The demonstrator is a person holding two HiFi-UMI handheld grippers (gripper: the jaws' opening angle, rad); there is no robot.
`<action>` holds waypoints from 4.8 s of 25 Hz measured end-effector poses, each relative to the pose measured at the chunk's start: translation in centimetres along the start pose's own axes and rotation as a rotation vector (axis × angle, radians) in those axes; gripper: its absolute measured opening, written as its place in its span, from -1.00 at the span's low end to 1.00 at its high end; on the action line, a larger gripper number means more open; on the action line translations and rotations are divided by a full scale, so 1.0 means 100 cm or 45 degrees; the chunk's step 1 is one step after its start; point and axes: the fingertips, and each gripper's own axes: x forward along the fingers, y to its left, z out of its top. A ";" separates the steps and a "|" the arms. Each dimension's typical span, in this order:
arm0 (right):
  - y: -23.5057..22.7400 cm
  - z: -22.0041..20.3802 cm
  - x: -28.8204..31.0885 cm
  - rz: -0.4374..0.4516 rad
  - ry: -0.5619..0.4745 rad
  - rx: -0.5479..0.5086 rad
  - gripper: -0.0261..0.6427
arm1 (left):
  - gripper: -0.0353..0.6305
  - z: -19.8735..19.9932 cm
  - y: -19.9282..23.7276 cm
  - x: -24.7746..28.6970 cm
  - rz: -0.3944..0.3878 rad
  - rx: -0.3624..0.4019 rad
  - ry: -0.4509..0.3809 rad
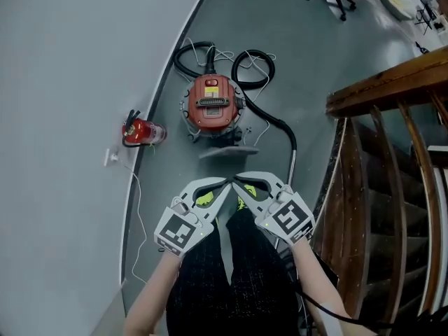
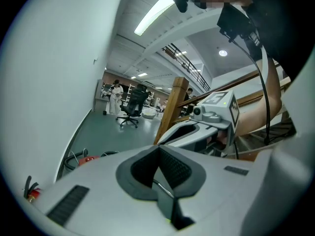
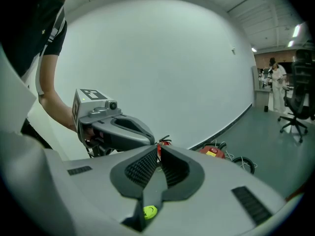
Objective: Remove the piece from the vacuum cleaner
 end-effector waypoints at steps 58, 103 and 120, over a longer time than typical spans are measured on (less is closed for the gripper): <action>-0.126 -0.234 0.129 -0.045 0.301 -0.076 -0.46 | -0.35 -0.241 0.109 0.132 0.096 0.066 0.281; -0.149 -0.324 0.182 0.102 0.655 -0.286 -0.71 | -0.52 -0.344 0.143 0.174 0.061 0.239 0.640; -0.144 -0.325 0.179 0.105 0.721 -0.356 -0.71 | -0.59 -0.348 0.135 0.171 0.003 0.246 0.668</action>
